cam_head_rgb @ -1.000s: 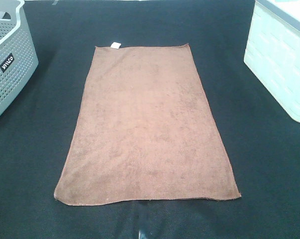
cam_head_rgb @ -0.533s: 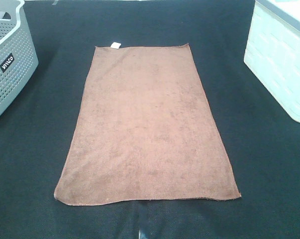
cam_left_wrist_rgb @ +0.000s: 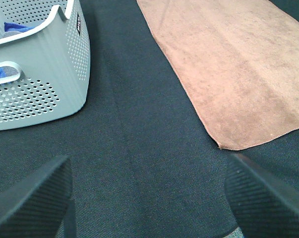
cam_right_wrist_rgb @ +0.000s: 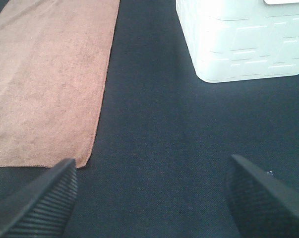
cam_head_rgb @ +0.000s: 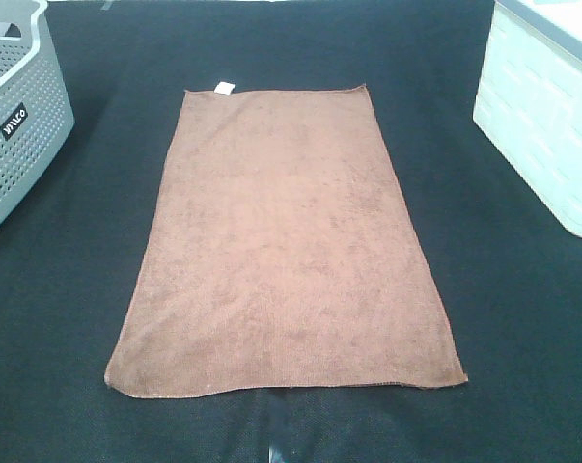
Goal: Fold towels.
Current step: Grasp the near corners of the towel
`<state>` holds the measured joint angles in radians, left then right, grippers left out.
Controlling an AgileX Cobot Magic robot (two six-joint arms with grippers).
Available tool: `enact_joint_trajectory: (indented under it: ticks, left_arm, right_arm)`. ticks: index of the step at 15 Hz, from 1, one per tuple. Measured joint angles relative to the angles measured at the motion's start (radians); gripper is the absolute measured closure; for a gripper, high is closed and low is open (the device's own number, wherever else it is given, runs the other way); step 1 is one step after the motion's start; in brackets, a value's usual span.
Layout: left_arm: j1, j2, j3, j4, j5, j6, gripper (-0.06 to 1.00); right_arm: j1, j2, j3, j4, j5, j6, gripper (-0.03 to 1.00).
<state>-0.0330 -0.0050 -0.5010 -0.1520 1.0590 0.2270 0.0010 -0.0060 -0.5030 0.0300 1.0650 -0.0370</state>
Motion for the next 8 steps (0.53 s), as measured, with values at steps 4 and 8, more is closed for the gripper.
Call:
enact_joint_trajectory:
  ticks: [4, 8]
  left_arm:
    - [0.000, 0.000, 0.000, -0.009, 0.000, 0.000, 0.14]
    - [0.000, 0.000, 0.000, -0.026, 0.000, 0.000, 0.14]
  right_arm:
    - [0.000, 0.000, 0.000, 0.000, 0.000, 0.000, 0.20]
    - [0.000, 0.000, 0.000, 0.000, 0.000, 0.000, 0.20]
